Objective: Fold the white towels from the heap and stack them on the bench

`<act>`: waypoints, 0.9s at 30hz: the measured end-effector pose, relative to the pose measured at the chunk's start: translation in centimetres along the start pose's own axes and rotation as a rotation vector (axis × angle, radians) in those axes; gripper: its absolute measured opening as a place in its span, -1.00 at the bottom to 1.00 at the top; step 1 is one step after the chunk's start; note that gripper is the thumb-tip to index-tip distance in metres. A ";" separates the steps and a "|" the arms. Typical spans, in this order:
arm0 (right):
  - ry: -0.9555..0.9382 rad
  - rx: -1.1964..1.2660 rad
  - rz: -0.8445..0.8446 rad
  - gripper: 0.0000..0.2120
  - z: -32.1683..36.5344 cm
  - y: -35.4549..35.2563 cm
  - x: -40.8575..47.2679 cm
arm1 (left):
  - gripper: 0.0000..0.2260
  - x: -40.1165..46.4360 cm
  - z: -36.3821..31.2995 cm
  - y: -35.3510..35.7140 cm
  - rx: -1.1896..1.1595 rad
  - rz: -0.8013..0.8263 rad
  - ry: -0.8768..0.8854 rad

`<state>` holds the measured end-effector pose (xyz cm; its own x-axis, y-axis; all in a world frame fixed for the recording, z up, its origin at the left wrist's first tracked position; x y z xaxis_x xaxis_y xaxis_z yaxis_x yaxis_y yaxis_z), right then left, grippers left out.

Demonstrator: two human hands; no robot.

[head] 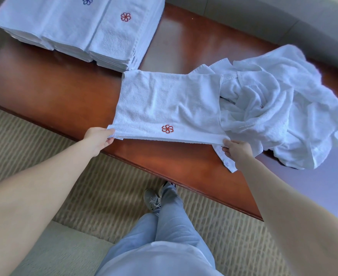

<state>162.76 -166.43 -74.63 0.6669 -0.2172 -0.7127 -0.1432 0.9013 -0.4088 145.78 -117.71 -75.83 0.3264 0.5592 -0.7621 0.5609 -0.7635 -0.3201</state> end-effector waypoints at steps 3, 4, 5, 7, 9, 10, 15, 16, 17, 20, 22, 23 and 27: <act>-0.004 0.060 -0.016 -0.87 0.9 -0.4 -0.9 | -0.94 -1.0 -0.7 -0.5 -0.071 -0.008 -0.002; -0.005 0.082 -0.019 -0.87 1.1 -0.4 -1.0 | -0.93 -1.2 -0.8 -0.5 -0.105 -0.010 -0.009; -0.005 0.100 -0.023 -0.87 1.3 -0.4 -1.1 | -0.93 -1.3 -1.0 -0.6 -0.137 -0.011 -0.014; 0.002 0.118 -0.023 -0.86 1.8 -0.6 -1.8 | -0.93 -2.0 -1.4 -0.8 -0.185 -0.003 -0.019; 0.003 0.106 -0.023 -0.85 2.4 -0.8 -2.5 | -0.94 -2.8 -2.0 -1.0 -0.203 0.006 -0.009; -0.006 0.102 -0.023 -0.86 2.9 -1.0 -2.9 | -0.94 -3.3 -2.3 -1.1 -0.200 0.010 -0.004; -0.116 0.218 0.031 -0.75 7.2 -2.1 -5.7 | -0.80 -6.0 -5.6 -1.8 -0.217 0.058 0.033; -0.136 0.241 0.043 -0.77 8.5 -2.5 -6.4 | -0.79 -6.8 -6.8 -1.9 -0.254 0.091 0.039; -0.158 0.266 0.052 -0.78 9.9 -3.0 -7.1 | -0.80 -7.6 -8.2 -2.0 -0.302 0.127 0.046; -0.255 0.327 0.056 -0.75 14.5 -4.5 -9.3 | -0.82 -10.4 -12.7 -2.6 -0.437 0.208 0.101; -0.378 0.227 0.032 -0.67 17.5 -5.5 -11.0 | -0.76 -12.2 -15.7 -3.2 -0.469 0.244 0.176; -0.454 0.110 0.003 -0.63 18.9 -5.9 -12.0 | -0.73 -13.1 -17.0 -3.5 -0.462 0.254 0.216; -0.720 -0.193 -0.157 -0.71 23.8 -7.7 -16.4 | -0.59 -17.1 -21.8 -5.1 -0.243 0.216 0.465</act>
<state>170.33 -160.87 -46.20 0.9930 0.0201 -0.1167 -0.0881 0.7842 -0.6143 153.92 -116.37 -48.92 0.7228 0.5239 -0.4506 0.5852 -0.8109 -0.0041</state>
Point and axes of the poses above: each hand's wrist, its own x-axis towards the middle knuckle, its own y-axis out of the palm, z = x × y, the point moved 6 cm from there along x, towards the middle knuckle
